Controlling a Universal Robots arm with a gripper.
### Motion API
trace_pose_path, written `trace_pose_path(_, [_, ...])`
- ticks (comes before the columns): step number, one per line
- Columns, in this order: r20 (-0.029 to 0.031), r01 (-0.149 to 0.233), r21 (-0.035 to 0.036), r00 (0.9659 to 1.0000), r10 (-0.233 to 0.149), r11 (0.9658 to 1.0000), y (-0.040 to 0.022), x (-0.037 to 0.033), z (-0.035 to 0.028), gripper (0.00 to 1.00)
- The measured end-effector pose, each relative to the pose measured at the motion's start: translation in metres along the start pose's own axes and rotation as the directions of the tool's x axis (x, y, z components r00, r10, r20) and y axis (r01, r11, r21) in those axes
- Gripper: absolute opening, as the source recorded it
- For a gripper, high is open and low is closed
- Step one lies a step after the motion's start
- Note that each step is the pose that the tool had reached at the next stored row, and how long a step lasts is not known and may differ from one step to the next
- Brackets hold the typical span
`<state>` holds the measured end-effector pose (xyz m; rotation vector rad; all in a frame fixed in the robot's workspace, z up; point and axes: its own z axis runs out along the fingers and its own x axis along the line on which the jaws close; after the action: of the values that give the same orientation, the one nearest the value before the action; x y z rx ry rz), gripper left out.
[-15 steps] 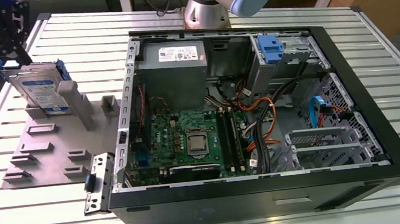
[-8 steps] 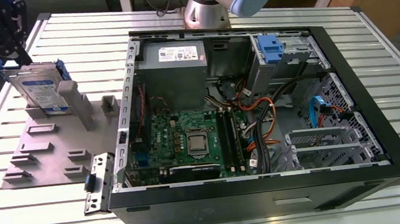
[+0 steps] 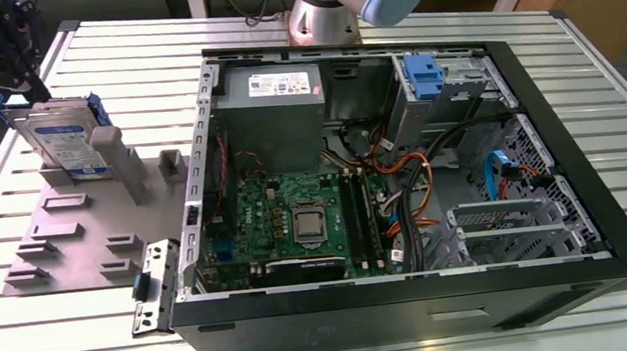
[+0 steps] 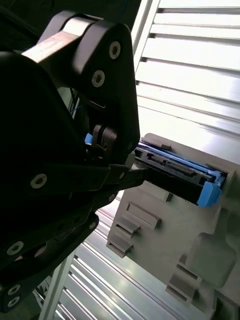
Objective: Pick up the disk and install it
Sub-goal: 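Pick up the disk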
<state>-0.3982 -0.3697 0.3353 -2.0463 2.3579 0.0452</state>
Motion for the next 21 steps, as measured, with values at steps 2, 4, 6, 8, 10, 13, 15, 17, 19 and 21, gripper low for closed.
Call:
trace_pose_path(2, [0.0075,0.018,-0.0016,0.9998,-0.018,0.9998,0.0000,-0.0001,0.0002,0.11])
trace_pose_path(4, [0.0077,0.019,-0.0017,0.9998,-0.019,0.9998,0.0000,-0.0001,0.0003,0.11])
trace_pose_path(6, [0.0077,0.019,-0.0017,0.9998,-0.019,0.9998,0.0000,-0.0001,0.0003,0.11])
trace_pose_path(8, [0.0078,0.019,-0.0016,0.9998,-0.019,0.9998,0.0000,-0.0001,0.0008,0.11])
trace_pose_path(10, [0.0077,0.019,-0.0018,0.9998,-0.019,0.9998,0.0000,0.0000,0.0014,0.11])
trace_pose_path(13, [0.0077,0.019,-0.0018,0.9998,-0.019,0.9998,0.0000,0.0000,0.0015,0.11])
trace_pose_path(15, [0.0077,0.019,-0.0018,0.9998,-0.019,0.9998,0.0000,-0.0001,0.0015,0.11])
trace_pose_path(17, [0.0078,0.019,-0.0017,0.9998,-0.019,0.9998,0.0000,-0.0001,0.0016,0.11])
trace_pose_path(19, [0.0078,0.019,-0.0017,0.9998,-0.019,0.9998,0.0000,0.0000,0.0016,0.11])
trace_pose_path(21, [0.0078,0.019,-0.0017,0.9998,-0.019,0.9998,0.0000,-0.0001,0.0016,0.17])
